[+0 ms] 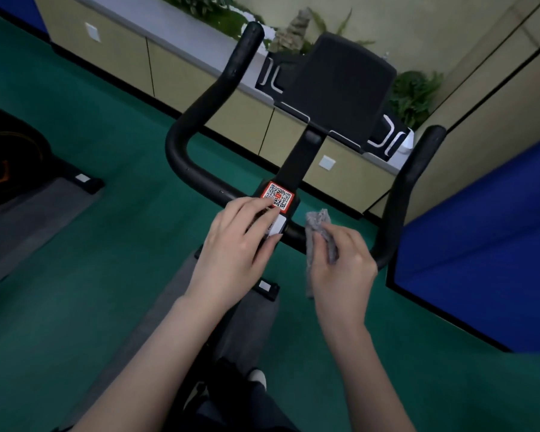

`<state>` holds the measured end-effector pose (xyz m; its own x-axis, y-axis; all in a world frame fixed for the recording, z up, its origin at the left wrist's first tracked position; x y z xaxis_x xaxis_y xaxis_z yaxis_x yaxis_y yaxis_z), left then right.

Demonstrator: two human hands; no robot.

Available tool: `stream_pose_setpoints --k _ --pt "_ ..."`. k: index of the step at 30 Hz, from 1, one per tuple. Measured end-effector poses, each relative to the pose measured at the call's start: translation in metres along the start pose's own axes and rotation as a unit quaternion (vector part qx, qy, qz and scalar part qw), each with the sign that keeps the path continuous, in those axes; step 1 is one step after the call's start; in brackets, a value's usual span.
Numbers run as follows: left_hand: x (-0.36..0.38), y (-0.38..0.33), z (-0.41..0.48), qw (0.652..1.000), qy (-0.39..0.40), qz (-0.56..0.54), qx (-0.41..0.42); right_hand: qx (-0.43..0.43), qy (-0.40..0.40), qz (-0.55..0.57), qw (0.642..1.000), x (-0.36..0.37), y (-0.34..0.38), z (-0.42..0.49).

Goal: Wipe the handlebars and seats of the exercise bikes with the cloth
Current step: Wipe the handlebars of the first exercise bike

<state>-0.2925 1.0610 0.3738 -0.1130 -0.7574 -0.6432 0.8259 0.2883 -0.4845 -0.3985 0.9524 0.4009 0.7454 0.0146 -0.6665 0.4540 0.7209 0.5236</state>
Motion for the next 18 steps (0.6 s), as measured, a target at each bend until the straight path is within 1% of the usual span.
stream_pose_setpoints --k 3,7,10,12,18 --pt "0.002 0.003 0.0 1.0 0.006 -0.01 -0.003 0.02 0.017 0.014 1.0 0.009 0.007 0.007" --pt "0.002 0.004 -0.001 1.0 0.002 -0.012 0.0 0.017 0.068 0.008 0.998 0.021 0.01 0.017" --pt "0.003 0.004 -0.002 1.0 -0.005 -0.012 0.003 0.022 0.068 -0.029 0.997 0.007 -0.006 0.017" --pt "0.003 0.004 -0.002 1.0 -0.01 -0.012 0.005 0.026 0.069 -0.032 0.997 0.004 -0.009 0.019" --pt "0.004 0.006 -0.003 1.0 -0.02 -0.01 0.013 0.039 0.178 -0.018 0.983 0.039 0.001 0.04"
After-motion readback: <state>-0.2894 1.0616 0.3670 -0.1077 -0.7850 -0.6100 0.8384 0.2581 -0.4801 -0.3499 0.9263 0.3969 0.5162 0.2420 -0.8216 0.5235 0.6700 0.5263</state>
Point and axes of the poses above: each hand's wrist, its own z-axis towards the middle knuckle, its own x-axis out of the palm, y = z × x, the point moved 8 cm from there along z, towards the middle knuckle, and after that the axes turned 2 degrees about -y, right-handed, at the moved point
